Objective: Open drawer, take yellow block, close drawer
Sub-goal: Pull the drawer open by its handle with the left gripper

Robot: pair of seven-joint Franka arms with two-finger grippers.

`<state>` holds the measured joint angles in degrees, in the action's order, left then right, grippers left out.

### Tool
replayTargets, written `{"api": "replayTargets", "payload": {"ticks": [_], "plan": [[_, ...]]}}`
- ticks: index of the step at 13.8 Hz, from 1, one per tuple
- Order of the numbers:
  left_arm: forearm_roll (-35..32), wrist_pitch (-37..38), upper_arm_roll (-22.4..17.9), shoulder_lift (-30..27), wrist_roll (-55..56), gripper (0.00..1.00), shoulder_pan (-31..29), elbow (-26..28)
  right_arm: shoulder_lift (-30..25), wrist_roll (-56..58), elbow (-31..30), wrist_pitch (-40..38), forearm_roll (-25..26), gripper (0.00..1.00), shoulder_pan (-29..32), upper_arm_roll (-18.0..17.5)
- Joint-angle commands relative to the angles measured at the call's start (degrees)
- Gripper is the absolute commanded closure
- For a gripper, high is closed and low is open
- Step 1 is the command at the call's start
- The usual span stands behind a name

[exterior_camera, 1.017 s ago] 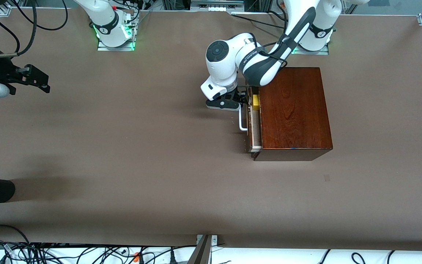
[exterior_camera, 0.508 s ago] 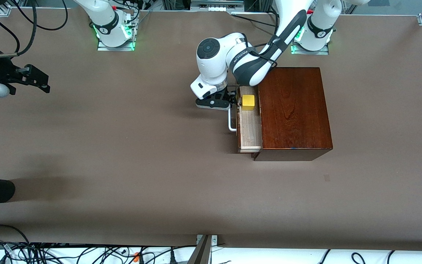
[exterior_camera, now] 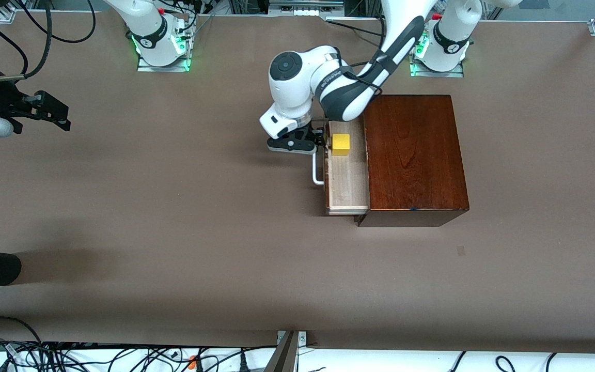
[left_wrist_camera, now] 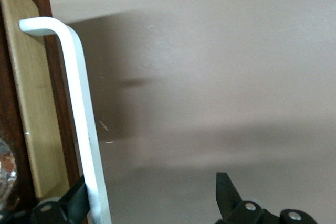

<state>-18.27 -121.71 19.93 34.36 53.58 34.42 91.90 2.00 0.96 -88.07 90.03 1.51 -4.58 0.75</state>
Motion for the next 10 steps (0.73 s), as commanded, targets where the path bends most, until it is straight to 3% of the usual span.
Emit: {"api": "replayTargets", "payload": {"ticks": [1, 6, 10], "plan": [[-0.28, -1.42, 0.02, 2.12, 0.91, 0.0, 2.22, -2.87, 0.28, 0.01, 0.71, -0.12, -0.55, 0.0, 0.54, -0.22], [-0.28, -1.25, 0.02, 1.59, 0.73, 0.0, 2.05, -2.96, 0.28, 0.01, 0.71, -0.12, -0.55, 0.0, 0.54, -0.22], [-1.07, 7.35, 0.37, 0.71, 0.12, 0.0, 2.32, -5.5, 0.28, 0.01, 0.71, -0.12, -0.55, 0.0, 0.54, -0.22]]}}
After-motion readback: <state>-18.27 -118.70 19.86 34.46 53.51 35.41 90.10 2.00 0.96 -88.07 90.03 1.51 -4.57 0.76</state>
